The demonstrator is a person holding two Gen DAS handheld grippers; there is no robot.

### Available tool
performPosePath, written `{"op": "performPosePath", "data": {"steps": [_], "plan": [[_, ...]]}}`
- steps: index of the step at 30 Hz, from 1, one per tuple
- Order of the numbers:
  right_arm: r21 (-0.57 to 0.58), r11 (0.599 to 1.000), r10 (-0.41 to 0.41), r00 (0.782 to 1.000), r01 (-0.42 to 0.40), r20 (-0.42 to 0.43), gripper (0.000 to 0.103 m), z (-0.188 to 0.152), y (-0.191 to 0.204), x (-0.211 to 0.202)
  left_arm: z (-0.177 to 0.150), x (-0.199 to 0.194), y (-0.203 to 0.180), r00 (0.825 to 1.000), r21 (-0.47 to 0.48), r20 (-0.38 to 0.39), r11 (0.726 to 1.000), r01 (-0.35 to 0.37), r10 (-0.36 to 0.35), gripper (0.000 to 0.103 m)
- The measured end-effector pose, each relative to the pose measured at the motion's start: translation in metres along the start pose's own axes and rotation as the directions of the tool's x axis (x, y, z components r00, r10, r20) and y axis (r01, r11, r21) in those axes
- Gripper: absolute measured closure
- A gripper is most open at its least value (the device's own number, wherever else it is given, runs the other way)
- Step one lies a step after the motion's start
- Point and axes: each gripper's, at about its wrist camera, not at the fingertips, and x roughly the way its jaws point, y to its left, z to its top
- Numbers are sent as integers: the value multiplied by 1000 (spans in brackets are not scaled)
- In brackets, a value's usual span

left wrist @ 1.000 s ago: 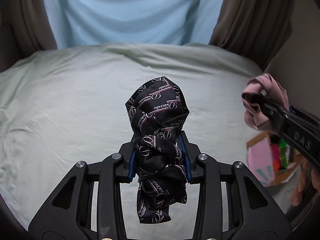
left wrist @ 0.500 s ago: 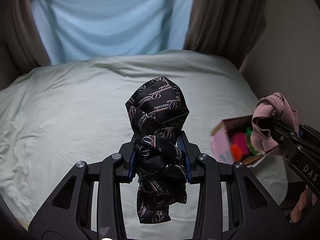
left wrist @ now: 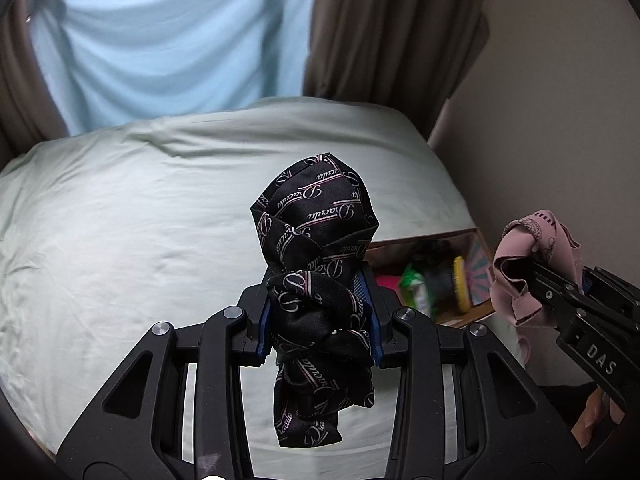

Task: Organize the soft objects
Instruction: 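Lift the black scarf and pink cloth and carry both over the box, then lower the scarf and pink cloth into the box and open both tools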

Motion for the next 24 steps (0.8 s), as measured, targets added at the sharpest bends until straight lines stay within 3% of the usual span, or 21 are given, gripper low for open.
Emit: {"op": "performPosePath", "data": {"steps": [7,13,24], "plan": [[36,999,-11,997,13,-71,77,9,-74,29,4,57,-59,997,6,-75,1000,14,-13,70],[72,997,8,987,4,-159,77,8,-117,81,0,123,-79,983,15,-185,1000,5,-2,70],[159,987,77,945,-27,-318,77,-18,-148,159,-25,230,-91,902,39,-432,999,-7,23,70]]}}
